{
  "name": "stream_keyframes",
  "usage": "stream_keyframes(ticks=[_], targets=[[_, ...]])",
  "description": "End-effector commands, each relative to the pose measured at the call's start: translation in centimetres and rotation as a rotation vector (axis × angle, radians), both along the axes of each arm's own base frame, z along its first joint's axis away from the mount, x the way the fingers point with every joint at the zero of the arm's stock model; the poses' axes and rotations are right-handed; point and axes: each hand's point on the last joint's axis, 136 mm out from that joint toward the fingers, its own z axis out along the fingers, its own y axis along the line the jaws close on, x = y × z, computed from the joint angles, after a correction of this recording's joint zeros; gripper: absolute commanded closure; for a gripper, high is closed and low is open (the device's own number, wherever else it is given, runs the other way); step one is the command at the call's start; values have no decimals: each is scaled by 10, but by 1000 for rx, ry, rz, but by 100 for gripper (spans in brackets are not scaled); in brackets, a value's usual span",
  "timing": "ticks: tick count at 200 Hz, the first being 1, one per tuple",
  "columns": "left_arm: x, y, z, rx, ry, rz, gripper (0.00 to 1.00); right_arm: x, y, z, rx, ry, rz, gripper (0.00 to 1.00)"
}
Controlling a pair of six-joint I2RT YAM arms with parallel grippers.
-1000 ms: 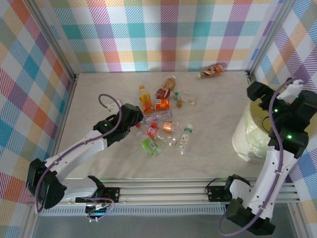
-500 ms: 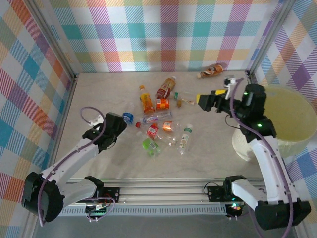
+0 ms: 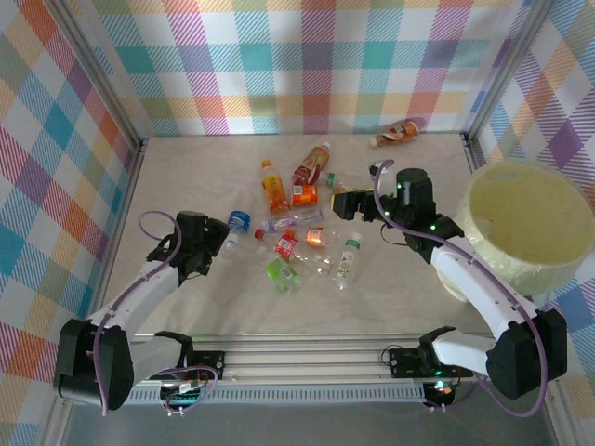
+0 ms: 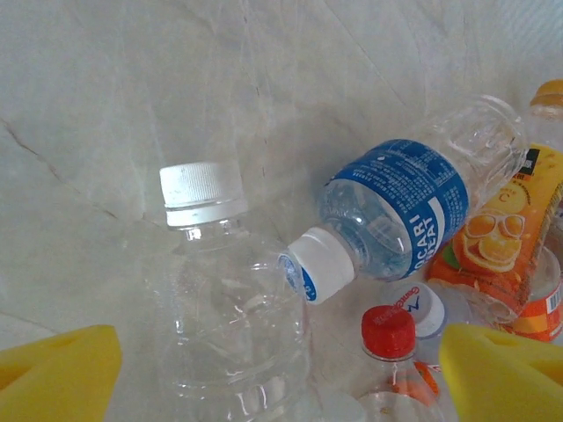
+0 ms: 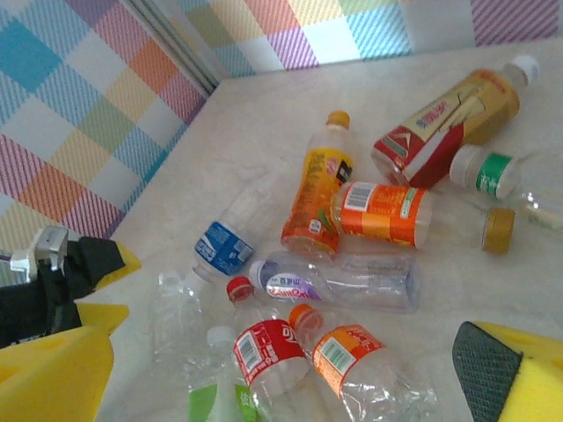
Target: Put the plastic bottles in the bin
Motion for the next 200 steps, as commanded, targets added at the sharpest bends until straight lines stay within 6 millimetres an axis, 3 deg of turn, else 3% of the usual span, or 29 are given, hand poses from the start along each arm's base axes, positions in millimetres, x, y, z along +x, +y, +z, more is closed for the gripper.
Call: stream_keyframes(ticks=[1, 27, 80, 111, 168, 200], targets=[[3, -6, -6, -63, -1, 2, 9, -2, 10, 5, 14, -36, 24, 0], [-1, -1, -15, -47, 21, 15, 9, -13, 21, -1, 7, -22, 100, 0], [-3, 0, -43, -52, 42, 32, 12, -18, 22, 6, -59, -103, 149, 0], [3, 1, -46, -48, 14, 37, 16, -21, 26, 1, -78, -112, 197, 0], [3, 7, -51, -25, 8, 61, 38, -11, 33, 10, -37, -133, 193, 0], [-8, 15, -42, -1, -28, 79, 45, -7, 34, 14, -6, -144, 164, 0]])
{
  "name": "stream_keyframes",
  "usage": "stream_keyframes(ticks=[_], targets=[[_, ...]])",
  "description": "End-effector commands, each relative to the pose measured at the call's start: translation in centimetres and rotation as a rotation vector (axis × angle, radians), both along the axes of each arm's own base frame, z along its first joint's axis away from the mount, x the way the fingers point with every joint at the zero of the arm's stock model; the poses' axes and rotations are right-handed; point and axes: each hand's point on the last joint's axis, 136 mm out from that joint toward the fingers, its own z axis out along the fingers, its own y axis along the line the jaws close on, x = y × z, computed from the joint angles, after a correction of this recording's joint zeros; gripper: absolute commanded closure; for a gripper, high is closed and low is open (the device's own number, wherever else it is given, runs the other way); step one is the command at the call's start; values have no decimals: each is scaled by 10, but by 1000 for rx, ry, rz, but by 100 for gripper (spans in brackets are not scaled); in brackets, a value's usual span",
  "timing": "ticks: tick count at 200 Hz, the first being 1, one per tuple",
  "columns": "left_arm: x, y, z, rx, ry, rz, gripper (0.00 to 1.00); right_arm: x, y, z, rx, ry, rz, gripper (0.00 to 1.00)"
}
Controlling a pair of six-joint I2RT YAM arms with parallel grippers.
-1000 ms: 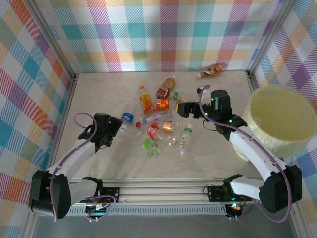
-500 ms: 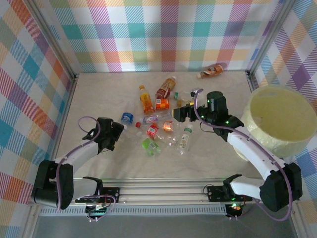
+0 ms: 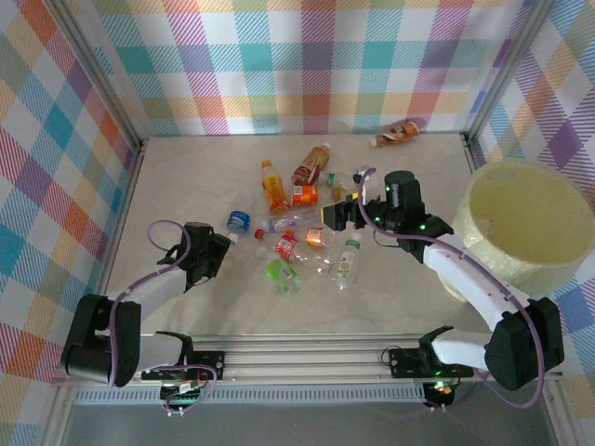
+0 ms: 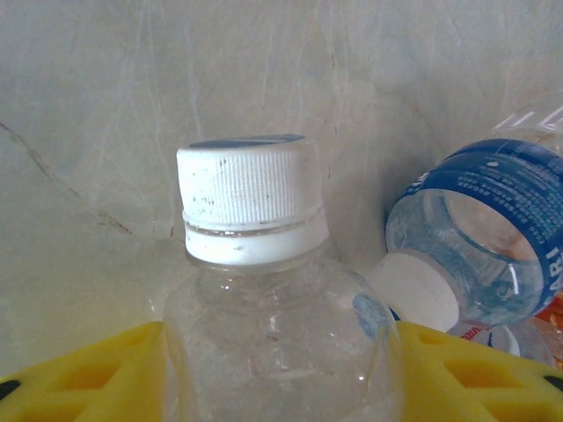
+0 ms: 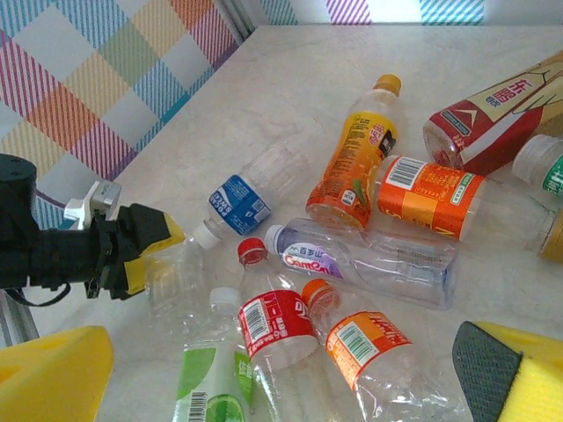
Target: Put the plastic bottles in the bin
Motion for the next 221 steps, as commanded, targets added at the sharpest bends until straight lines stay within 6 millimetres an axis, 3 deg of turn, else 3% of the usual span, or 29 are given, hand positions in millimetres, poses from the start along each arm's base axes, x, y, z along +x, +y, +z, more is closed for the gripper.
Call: stream_keyframes(ticks=[1, 33, 81, 99, 140, 182, 221], targets=[[-9, 15, 5, 38, -25, 41, 46, 5, 8, 26, 65, -76, 8, 0], [-19, 20, 47, 52, -136, 31, 48, 4, 6, 34, 121, -93, -31, 0], [-19, 4, 148, -15, -485, -60, 48, -14, 19, 37, 202, -50, 19, 0], [-12, -18, 188, -39, -597, -177, 47, -26, 32, 40, 223, -30, 97, 0], [-5, -100, 263, -72, -836, -524, 48, -59, 72, 50, 236, 20, 336, 1], [-6, -161, 302, -56, -984, -761, 48, -72, 98, 46, 167, 42, 425, 0], [-11, -185, 313, -59, -1033, -859, 48, -72, 104, 39, 140, 92, 436, 0]])
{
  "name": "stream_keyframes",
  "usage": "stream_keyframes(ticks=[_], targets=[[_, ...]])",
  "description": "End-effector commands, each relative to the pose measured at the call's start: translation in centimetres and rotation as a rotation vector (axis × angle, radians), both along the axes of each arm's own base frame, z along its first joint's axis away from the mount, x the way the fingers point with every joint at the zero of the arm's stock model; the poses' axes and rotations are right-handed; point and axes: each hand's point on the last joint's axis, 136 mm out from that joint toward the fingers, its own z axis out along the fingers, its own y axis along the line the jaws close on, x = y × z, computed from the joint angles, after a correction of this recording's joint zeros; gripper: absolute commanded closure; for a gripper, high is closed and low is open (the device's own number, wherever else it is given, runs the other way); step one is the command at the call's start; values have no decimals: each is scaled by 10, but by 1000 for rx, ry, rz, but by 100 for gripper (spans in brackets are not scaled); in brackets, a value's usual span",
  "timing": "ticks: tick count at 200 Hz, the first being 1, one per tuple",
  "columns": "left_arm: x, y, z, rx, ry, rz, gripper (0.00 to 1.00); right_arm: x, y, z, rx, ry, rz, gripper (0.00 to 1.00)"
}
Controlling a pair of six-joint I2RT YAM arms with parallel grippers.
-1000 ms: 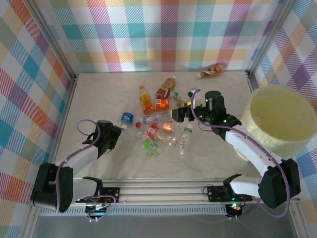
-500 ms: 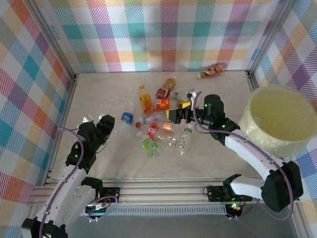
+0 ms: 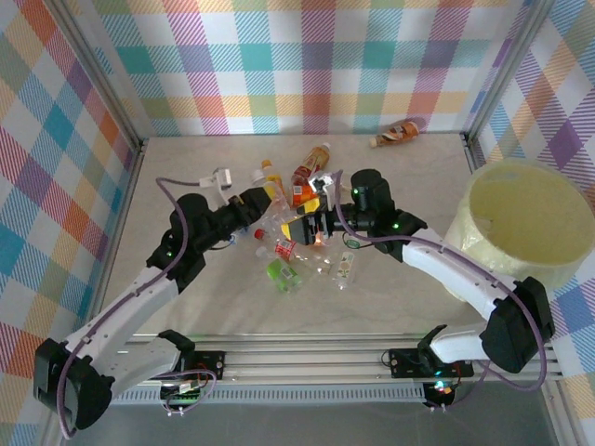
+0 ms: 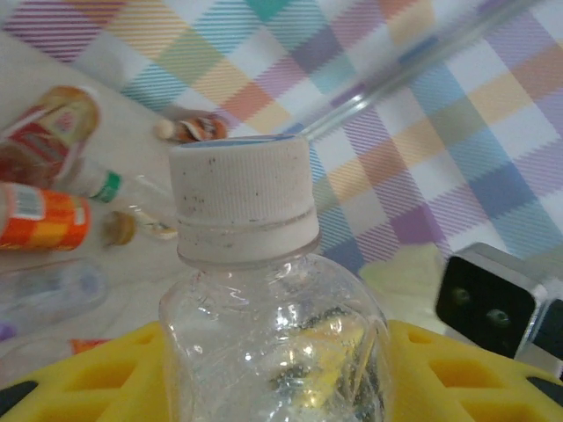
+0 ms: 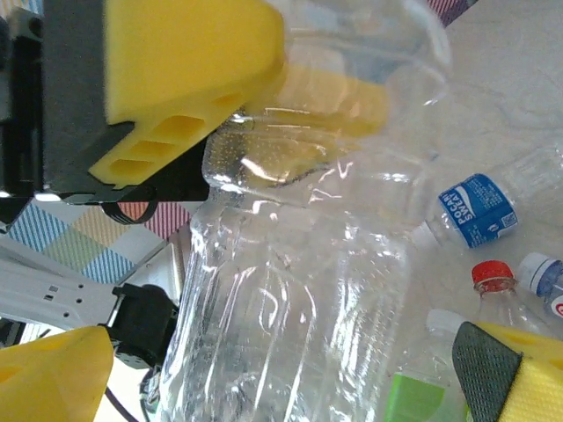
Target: Put the plastic bottles in the bin
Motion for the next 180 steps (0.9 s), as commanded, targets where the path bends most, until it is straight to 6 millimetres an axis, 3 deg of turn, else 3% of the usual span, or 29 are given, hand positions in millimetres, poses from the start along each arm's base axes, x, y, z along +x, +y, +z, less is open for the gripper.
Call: stream_keyframes(ticks=[1, 40, 82, 137, 151, 171, 180], targets=[[-10, -16, 36, -11, -154, -83, 48, -5, 4, -2, -27, 12, 47, 0], [-14, -32, 34, -2, -165, -141, 48, -14, 13, 0, 21, 20, 123, 0], [-11, -35, 30, 28, -162, -141, 48, -4, 11, -1, 3, -11, 64, 1], [-5, -40, 24, 25, -147, -141, 46, 2, -3, -7, -42, -77, -22, 34], [-2, -41, 21, 28, -126, -139, 37, 8, -7, -9, -66, -83, -65, 39], [4, -41, 14, 54, -72, -120, 8, 25, -17, -15, -125, -93, -177, 42], [4, -40, 14, 63, -77, -117, 0, 33, -24, -18, -159, -95, -234, 44]])
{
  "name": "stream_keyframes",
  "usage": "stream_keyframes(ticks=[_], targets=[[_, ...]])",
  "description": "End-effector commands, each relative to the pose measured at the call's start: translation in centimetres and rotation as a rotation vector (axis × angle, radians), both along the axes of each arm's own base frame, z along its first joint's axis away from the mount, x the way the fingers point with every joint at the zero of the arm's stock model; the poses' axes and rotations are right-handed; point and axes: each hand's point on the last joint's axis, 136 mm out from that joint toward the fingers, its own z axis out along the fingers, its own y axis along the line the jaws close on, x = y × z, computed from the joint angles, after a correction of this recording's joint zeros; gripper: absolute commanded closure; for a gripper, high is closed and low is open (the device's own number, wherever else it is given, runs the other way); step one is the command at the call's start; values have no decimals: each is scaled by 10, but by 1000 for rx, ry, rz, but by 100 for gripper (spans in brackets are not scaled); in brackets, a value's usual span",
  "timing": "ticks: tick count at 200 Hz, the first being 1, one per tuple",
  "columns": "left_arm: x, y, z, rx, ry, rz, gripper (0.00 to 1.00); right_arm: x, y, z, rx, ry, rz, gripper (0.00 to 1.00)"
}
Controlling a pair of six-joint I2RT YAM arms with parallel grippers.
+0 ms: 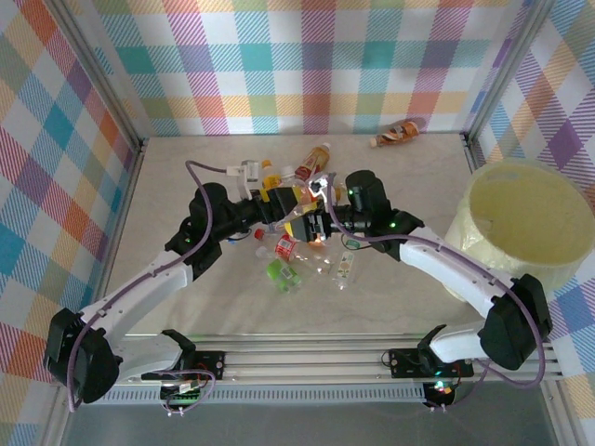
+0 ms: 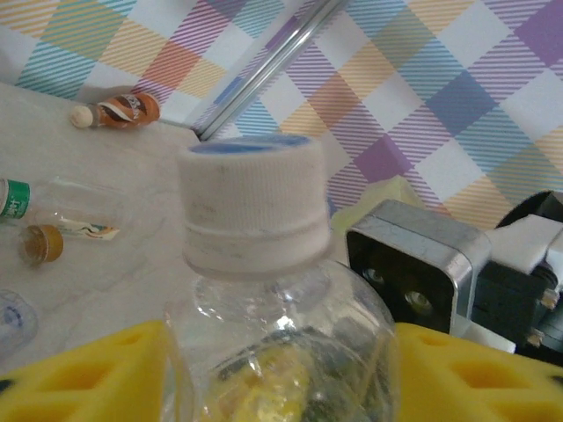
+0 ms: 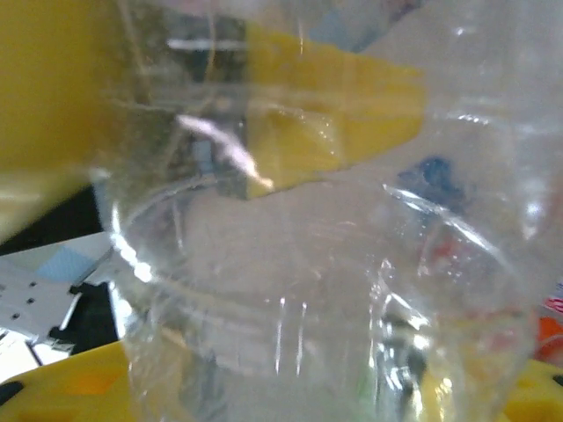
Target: Put the plastic bottles in the bin
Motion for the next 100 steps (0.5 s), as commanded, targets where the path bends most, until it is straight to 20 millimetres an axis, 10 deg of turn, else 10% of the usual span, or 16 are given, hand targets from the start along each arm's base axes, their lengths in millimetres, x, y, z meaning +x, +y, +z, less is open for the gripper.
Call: stream_keyframes(ticks=[1, 43, 100], targets=[[2, -1, 14, -1, -10, 13, 0, 21, -18, 0, -83, -70, -152, 44], [4, 12, 22, 28, -32, 82, 0, 54, -70, 0, -244, -122, -432, 47], [18, 32, -12, 28, 75, 234, 0, 61, -182, 73, -257, -252, -748, 44]])
